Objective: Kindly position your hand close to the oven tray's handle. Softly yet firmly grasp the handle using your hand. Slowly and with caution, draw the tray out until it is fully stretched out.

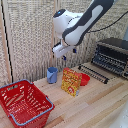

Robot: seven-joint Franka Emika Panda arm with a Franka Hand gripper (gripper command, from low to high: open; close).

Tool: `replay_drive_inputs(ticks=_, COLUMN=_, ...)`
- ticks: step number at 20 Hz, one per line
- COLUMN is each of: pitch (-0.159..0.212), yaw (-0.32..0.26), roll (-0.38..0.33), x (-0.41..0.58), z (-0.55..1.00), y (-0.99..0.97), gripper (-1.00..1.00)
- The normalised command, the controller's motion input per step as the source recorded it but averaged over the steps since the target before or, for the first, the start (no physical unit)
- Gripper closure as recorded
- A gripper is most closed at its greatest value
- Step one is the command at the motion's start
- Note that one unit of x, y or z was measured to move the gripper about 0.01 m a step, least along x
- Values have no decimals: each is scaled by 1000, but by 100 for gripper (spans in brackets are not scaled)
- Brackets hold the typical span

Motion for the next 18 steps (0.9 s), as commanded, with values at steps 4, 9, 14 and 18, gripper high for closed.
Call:
replay_drive_inputs(ticks=4, pitch=84, yaw=202, roll=-321, x=-33, z=0, y=0, gripper=-100)
replay_drive_inputs(ticks=9, pitch=50, yaw=227, roll=-289, x=-29, z=-5, y=-50, gripper=-100)
replay_drive_inputs(ticks=14, pitch=-77, yaw=165, roll=-312, x=-205, z=0, y=-327, gripper=-100)
replay_drive_inputs(ticks=18, pitch=-112, yaw=145, roll=-291, x=-184, z=0, y=-425, gripper=-100)
